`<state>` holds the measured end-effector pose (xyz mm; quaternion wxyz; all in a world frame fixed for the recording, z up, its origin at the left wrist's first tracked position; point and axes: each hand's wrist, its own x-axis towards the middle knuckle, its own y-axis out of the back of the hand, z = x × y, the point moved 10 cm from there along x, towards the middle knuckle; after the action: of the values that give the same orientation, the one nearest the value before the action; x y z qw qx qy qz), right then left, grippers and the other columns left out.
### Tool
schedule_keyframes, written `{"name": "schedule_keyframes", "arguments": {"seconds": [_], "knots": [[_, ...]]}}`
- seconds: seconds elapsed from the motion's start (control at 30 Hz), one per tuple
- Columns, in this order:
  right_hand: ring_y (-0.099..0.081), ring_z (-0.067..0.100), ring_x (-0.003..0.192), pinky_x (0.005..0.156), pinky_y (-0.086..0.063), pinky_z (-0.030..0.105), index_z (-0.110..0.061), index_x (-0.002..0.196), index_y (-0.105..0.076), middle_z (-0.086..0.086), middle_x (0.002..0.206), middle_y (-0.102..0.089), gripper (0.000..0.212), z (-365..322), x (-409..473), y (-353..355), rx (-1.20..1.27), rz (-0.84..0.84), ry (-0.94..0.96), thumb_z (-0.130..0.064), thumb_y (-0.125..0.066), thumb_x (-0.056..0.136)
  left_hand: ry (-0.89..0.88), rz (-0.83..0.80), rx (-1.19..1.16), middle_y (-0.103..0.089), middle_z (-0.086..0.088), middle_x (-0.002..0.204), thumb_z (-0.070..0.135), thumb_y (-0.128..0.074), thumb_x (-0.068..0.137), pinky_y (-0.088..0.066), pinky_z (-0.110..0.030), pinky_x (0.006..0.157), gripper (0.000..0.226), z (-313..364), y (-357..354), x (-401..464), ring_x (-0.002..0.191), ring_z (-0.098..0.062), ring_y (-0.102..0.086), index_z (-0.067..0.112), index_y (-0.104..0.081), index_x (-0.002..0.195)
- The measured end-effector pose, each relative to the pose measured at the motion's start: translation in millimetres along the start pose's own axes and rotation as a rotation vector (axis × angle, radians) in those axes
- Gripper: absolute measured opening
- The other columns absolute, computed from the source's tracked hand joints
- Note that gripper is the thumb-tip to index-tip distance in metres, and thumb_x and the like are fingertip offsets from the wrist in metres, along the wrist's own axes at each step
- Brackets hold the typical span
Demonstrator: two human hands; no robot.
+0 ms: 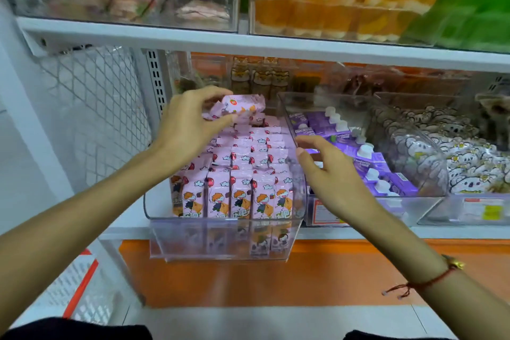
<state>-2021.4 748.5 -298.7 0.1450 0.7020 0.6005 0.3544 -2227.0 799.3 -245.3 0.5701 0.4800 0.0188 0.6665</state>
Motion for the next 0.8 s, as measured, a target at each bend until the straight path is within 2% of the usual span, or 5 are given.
{"name": "schedule_keyframes", "arguments": {"seconds": [0.13, 0.37, 0.47, 0.6, 0.8], "knots": [[-0.051, 0.006, 0.088, 0.08, -0.041, 0.024, -0.02, 0.129, -0.053, -0.007, 0.115, -0.057, 0.033, 1.7, 0.0, 1.1, 0.001, -0.019, -0.005, -0.029, -0.044, 0.098, -0.054, -0.186, 0.303, -0.067, -0.004, 0.122, 0.037, -0.07, 0.084, -0.053, -0.039, 0.089, 0.048, -4.1, -37.1, 18.6, 0.105, -0.026, -0.064, 0.025, -0.059, 0.13], [-0.052, -0.007, 0.085, 0.076, -0.047, 0.026, -0.026, 0.127, -0.052, -0.007, 0.105, -0.057, 0.032, 5.5, -0.4, 1.0, 0.01, -0.026, -0.009, -0.033, -0.044, 0.098, -0.254, -0.501, 0.64, -0.063, -0.009, 0.126, 0.035, -0.063, 0.09, -0.05, -0.044, 0.092, 0.046, 10.2, -75.8, 52.0, 0.111, -0.032, -0.061, 0.026, -0.053, 0.135], [-0.052, -0.002, 0.087, 0.08, -0.049, 0.03, -0.026, 0.128, -0.051, -0.008, 0.108, -0.056, 0.032, 5.1, -1.1, 0.3, 0.017, -0.03, -0.008, -0.033, -0.043, 0.098, -0.224, -0.56, 0.498, -0.064, -0.008, 0.114, 0.031, -0.058, 0.094, -0.052, -0.039, 0.084, 0.036, 9.2, -98.5, 53.9, 0.101, -0.028, -0.062, 0.019, -0.053, 0.127], [-0.054, -0.001, 0.092, 0.079, -0.05, 0.029, -0.026, 0.13, -0.049, -0.006, 0.11, -0.058, 0.034, 5.7, -2.4, -1.2, 0.025, -0.048, -0.006, -0.035, -0.042, 0.098, -0.077, -0.366, 0.191, -0.063, -0.013, 0.109, 0.027, -0.06, 0.093, -0.056, -0.041, 0.075, 0.042, -5.5, -100.9, 64.0, 0.088, -0.028, -0.064, 0.013, -0.041, 0.129], [-0.054, 0.001, 0.095, 0.082, -0.047, 0.027, -0.025, 0.132, -0.049, -0.007, 0.118, -0.057, 0.036, 5.8, -2.2, -2.0, 0.011, -0.052, 0.02, -0.036, -0.041, 0.098, -0.01, -0.603, 0.431, -0.064, -0.006, 0.12, 0.037, -0.047, 0.098, -0.047, -0.036, 0.092, 0.036, -46.0, -133.4, 51.6, 0.103, -0.024, -0.058, 0.014, -0.066, 0.118]]}}
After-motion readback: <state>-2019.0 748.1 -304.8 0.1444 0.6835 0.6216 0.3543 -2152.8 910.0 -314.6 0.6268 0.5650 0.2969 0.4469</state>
